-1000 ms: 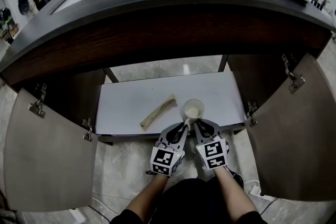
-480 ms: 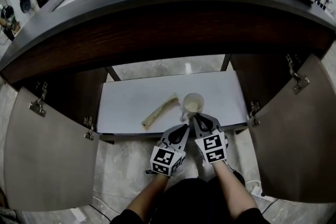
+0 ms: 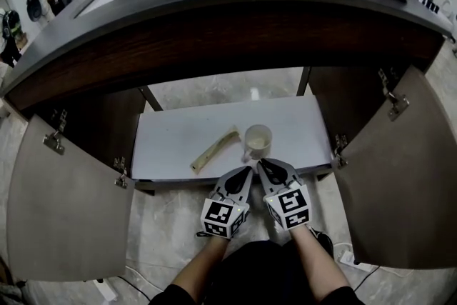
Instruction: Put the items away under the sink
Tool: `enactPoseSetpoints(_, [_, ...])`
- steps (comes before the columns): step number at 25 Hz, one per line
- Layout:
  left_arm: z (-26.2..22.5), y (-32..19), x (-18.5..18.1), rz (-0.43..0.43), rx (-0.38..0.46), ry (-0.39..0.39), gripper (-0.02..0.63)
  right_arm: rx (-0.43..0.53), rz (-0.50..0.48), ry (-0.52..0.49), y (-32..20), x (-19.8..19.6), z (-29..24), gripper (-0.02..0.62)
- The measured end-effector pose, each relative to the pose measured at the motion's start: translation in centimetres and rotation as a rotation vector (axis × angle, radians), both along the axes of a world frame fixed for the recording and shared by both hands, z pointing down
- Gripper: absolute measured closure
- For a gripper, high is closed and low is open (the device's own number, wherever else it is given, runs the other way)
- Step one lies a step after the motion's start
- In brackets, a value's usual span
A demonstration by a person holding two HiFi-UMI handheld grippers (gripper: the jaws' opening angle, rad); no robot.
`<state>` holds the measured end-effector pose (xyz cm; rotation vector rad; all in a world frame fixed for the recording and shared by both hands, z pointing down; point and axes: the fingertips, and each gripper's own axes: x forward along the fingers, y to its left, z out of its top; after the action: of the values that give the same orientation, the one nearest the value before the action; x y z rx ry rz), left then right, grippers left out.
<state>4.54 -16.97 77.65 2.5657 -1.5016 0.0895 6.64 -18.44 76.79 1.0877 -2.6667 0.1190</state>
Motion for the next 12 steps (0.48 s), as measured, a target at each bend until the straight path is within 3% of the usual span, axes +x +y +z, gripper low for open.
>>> enactPoseSetpoints(12, [-6.2, 1.8, 1.7, -0.008, 0.122, 0.038, 0.597, 0.075, 0.007, -0.091, 3.2, 1.8, -5.8, 0.554])
